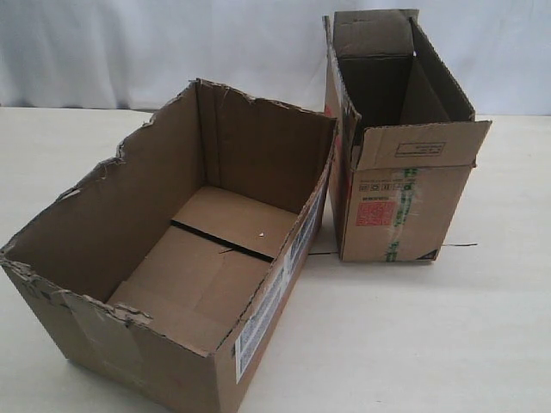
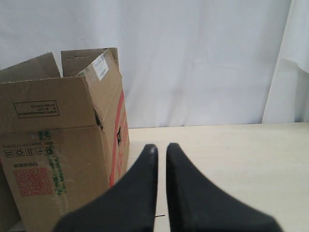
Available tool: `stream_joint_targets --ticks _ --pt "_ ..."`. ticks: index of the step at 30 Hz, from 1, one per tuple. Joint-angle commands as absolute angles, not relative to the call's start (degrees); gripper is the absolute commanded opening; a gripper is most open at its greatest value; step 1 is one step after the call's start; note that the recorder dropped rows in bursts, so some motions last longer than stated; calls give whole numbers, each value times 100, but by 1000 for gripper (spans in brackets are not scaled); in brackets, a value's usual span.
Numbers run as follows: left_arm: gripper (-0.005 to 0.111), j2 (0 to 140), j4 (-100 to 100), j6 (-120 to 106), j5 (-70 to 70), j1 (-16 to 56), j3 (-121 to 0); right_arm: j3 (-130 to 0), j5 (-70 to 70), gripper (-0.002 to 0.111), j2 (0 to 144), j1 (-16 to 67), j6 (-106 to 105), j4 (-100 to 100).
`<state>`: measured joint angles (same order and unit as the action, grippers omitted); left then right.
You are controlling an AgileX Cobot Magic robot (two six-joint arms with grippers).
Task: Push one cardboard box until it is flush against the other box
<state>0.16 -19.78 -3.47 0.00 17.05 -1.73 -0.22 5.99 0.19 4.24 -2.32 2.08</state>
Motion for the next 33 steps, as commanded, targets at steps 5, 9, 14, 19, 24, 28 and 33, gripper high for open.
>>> stream_joint_targets --ticks 5,9,14,19,24,28,33 --pt "0 442 -1857 -504 -39 2045 -438 0 613 5 0 452 -224 228" --pt "0 851 -1869 -483 -394 2045 -762 0 613 5 0 452 -224 228" --pt "0 1489 -1869 -399 -956 2045 -1293 0 613 5 0 452 -224 228" --pt "0 2076 -1428 -464 278 2045 -2579 0 613 5 0 452 -224 228" --pt "0 2715 -791 -626 2166 2045 -3895 0 613 5 0 480 -225 228" --pt "0 3519 -332 -1231 3878 2045 -4809 0 613 5 0 480 -225 228" --pt "0 4496 -1027 -2242 5557 2289 -5348 0 613 5 0 480 -225 228"
